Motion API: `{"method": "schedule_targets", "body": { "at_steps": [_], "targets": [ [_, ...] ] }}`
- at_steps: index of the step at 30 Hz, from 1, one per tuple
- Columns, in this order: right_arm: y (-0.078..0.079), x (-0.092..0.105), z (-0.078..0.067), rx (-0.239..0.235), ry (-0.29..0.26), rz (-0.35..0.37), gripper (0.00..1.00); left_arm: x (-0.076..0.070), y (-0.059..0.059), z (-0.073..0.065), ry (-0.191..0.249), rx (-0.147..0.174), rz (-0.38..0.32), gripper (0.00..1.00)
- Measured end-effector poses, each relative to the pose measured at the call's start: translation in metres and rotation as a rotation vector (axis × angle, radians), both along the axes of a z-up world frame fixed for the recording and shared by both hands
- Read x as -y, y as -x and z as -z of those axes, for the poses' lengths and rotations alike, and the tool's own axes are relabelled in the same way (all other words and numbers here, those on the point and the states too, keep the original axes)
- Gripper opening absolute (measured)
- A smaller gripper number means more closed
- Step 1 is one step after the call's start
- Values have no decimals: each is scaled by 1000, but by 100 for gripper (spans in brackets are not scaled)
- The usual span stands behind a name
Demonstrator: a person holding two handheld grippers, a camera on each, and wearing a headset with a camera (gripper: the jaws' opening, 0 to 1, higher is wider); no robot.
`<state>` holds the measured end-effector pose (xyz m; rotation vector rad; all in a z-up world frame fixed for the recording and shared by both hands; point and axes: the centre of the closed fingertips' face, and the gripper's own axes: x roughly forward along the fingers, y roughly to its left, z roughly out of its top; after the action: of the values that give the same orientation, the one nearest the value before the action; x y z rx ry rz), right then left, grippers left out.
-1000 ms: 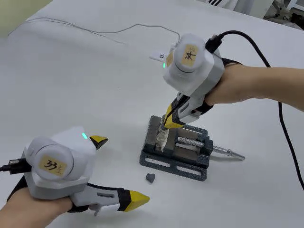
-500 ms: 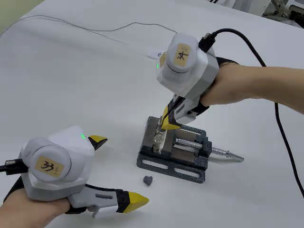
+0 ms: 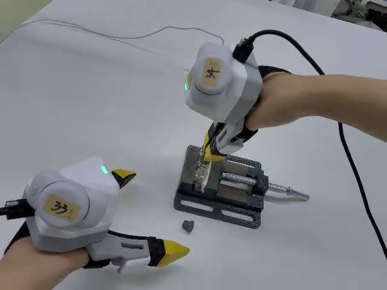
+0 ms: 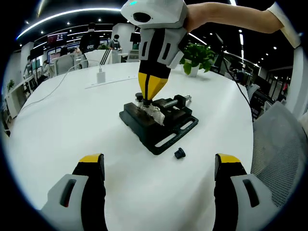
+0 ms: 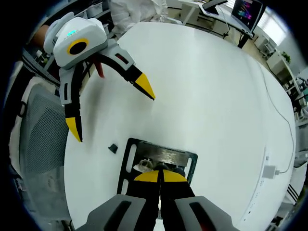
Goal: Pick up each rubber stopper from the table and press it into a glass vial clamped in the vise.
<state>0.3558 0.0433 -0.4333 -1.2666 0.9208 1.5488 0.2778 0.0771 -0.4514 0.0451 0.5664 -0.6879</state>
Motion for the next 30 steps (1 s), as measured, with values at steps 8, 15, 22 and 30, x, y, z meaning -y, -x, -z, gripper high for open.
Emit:
{"method": "schedule_targets", "body": {
  "at_steps": [8, 15, 22, 30],
  "targets": [
    [-1, 1, -1, -14, -20, 46, 0, -2, 0, -11, -13, 20, -8, 94],
    [1, 1, -1, -3, -30, 76, 0, -6, -2, -21, -29, 36, -19, 94],
    [2, 2, -2, 0, -42, 122, 0, -1, -2, -30, -48, 50, -9, 94],
    [-2, 2, -2, 34, -123, 186, 0, 4, -1, -31, -67, 50, 0, 94]
  ]
}}
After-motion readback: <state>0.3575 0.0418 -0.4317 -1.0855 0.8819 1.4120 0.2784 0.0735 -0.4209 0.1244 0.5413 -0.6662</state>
